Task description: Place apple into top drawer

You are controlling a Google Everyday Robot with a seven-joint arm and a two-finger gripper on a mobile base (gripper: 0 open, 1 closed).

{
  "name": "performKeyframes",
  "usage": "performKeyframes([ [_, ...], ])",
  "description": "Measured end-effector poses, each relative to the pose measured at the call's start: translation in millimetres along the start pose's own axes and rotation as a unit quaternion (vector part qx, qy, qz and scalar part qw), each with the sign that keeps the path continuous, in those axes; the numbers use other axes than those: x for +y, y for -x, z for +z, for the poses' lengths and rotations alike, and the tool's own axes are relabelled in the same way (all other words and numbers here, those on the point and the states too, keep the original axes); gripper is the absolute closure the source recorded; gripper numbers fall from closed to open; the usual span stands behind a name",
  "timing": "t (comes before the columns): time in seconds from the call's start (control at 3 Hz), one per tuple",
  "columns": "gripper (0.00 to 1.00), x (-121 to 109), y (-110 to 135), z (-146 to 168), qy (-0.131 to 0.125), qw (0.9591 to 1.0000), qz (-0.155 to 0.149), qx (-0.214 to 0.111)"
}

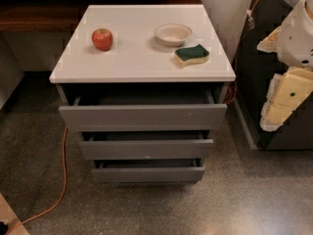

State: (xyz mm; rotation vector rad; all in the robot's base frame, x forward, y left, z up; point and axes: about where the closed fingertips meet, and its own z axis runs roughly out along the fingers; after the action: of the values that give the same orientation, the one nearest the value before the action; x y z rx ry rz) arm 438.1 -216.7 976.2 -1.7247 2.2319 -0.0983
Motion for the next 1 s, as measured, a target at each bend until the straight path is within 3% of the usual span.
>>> performKeyframes([
  [0.67,0.0,-2.2,5.7,5.0,0.004,0.9999,-0.008,-0.007],
  [1.0,0.0,-5.1,23.3,28.4,0.015,0.9992,-0.022,-0.029],
])
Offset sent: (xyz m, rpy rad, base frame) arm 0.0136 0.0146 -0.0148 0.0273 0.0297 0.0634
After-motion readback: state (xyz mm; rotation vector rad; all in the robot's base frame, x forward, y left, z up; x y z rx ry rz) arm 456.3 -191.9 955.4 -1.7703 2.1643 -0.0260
